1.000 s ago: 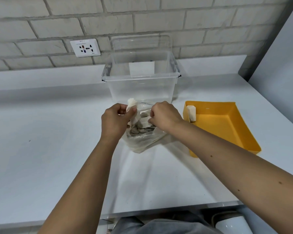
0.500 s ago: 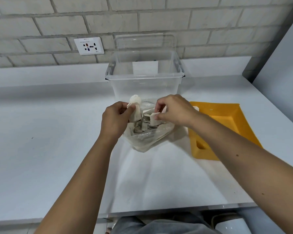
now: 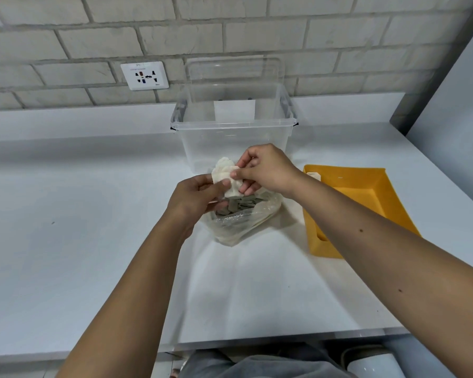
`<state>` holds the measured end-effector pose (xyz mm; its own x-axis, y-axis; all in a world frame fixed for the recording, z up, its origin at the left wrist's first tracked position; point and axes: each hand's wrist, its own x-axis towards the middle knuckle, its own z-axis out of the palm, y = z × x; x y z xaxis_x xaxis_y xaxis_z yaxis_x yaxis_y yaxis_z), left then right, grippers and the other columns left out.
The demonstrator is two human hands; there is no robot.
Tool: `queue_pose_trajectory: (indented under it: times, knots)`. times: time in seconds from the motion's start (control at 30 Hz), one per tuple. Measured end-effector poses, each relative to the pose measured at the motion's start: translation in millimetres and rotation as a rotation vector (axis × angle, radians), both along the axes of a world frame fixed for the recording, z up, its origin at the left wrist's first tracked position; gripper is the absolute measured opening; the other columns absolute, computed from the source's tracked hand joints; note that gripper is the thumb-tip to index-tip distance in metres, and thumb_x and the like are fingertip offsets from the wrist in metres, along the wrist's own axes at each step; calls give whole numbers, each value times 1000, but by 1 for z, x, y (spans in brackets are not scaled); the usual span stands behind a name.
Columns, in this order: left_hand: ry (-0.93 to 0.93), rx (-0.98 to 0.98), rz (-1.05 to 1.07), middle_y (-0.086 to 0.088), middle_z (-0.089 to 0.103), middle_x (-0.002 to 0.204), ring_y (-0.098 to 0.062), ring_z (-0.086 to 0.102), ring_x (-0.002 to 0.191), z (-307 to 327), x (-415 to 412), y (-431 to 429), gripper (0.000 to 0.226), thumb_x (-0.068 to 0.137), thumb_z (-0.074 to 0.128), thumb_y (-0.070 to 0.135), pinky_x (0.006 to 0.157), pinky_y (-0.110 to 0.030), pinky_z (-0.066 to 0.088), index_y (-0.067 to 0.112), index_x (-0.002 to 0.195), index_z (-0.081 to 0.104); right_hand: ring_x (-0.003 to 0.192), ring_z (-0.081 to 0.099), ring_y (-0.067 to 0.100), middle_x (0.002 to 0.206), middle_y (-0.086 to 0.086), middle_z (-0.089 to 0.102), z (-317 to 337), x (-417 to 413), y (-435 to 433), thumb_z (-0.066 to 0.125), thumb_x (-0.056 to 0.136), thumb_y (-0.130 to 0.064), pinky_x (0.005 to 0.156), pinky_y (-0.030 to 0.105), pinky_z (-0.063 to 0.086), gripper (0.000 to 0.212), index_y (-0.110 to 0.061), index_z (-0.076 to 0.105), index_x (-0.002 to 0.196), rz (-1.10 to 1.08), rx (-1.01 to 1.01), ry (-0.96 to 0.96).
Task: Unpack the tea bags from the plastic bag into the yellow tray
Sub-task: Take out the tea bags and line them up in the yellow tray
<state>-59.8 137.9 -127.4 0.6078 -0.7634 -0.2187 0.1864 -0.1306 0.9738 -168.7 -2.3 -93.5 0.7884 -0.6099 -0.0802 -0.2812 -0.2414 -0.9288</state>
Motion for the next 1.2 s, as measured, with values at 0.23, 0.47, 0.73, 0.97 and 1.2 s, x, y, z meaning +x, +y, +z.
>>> queue_pose_trajectory:
  times: [0.23,0.47,0.73,0.97,1.2]
  knots:
    - [-21,-15,160,-13,71,88,-19,71,76,2,12,3,16,86,72,5,70,-25,61,-2,100,69,66,70,23,90,11,73,-17,-6,-14,61,94,-13,64,35,60,14,-11,74,97,-63,-426,181]
    - [-27,-13,157,-10,72,85,-18,71,75,-2,10,2,12,87,70,6,70,-27,60,1,98,69,96,64,25,106,0,62,-47,3,0,66,84,-47,71,30,40,32,-24,69,105,-12,-1060,498]
    - [-79,3,166,-13,71,88,-21,71,78,2,13,2,14,87,70,7,73,-30,62,0,99,70,81,62,14,83,-8,70,-35,-12,-11,70,84,-44,64,27,42,14,-30,73,86,-171,-706,269]
    - [-138,41,120,-9,68,83,-20,68,73,5,5,-7,8,90,66,11,68,-28,60,6,93,71,57,53,11,70,-4,65,16,-41,-18,73,87,-21,51,20,41,14,-7,68,87,90,-69,3]
    - [155,-37,17,-18,74,107,-29,72,96,9,-3,-9,29,95,63,29,78,-31,61,4,108,71,52,53,10,64,-5,64,0,-16,-5,74,86,-24,48,20,41,14,-16,66,78,-6,-102,38]
